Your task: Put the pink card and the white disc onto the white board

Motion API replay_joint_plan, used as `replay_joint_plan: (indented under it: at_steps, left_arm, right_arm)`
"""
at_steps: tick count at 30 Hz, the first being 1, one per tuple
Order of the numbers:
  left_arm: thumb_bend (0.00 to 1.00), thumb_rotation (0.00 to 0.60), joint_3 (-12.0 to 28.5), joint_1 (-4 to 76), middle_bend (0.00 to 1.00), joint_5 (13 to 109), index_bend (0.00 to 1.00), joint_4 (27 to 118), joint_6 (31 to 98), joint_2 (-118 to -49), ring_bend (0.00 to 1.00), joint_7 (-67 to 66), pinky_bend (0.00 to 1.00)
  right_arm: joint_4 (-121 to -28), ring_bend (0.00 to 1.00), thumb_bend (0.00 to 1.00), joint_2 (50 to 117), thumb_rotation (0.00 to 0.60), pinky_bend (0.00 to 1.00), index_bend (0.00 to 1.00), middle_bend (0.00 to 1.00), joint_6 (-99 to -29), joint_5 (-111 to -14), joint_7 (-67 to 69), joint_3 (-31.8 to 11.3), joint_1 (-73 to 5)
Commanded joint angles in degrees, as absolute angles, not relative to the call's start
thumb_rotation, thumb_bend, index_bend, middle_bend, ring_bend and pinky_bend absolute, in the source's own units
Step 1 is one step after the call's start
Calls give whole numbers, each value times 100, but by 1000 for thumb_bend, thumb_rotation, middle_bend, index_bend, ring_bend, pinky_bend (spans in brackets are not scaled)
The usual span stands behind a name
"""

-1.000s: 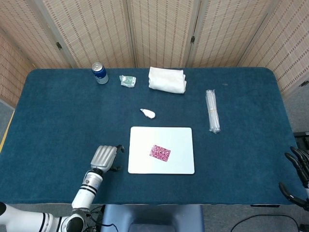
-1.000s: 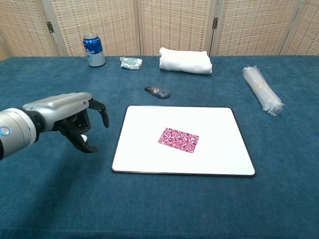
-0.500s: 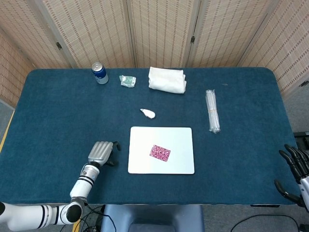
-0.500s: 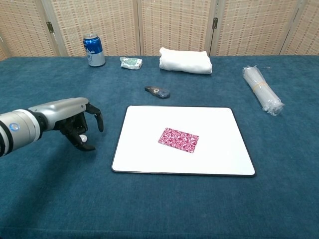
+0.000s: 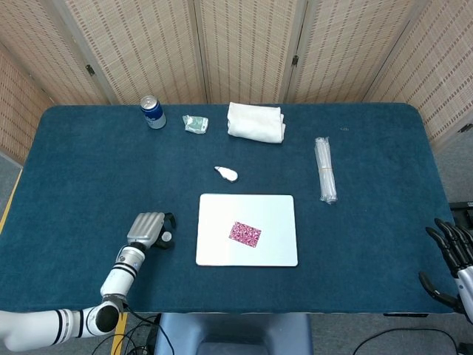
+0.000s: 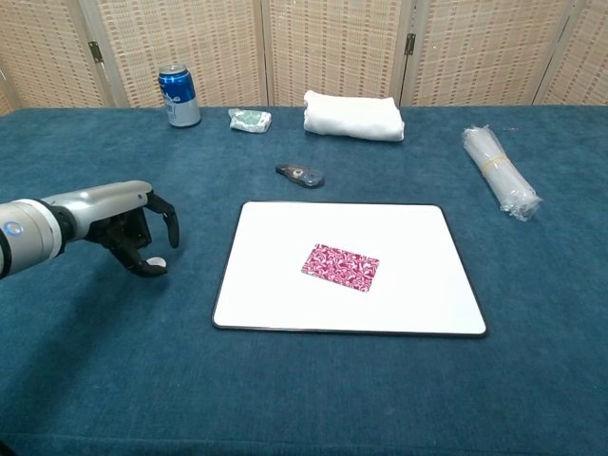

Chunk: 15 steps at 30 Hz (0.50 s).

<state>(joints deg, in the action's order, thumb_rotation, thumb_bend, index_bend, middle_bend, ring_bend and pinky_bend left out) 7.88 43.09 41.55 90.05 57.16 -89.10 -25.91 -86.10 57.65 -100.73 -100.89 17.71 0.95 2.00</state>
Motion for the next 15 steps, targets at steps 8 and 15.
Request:
replay_joint_plan:
  at_steps: [8,15]
  left_arm:
    - [316,600,728,4248,1000,4183,468,9049,5677,-8883,1000,-2548,1000]
    - [316,600,698,4236,1000,4234,468,8861,5637,-8918,1000,-2533,1000]
  right_arm:
    - [-8613,0,285,5774,600,0,0,0,-10122,-10130,1753,113,212]
    - [-8603,0,285,5782,600,0,0,0,-10145,-10147,1743,122,218]
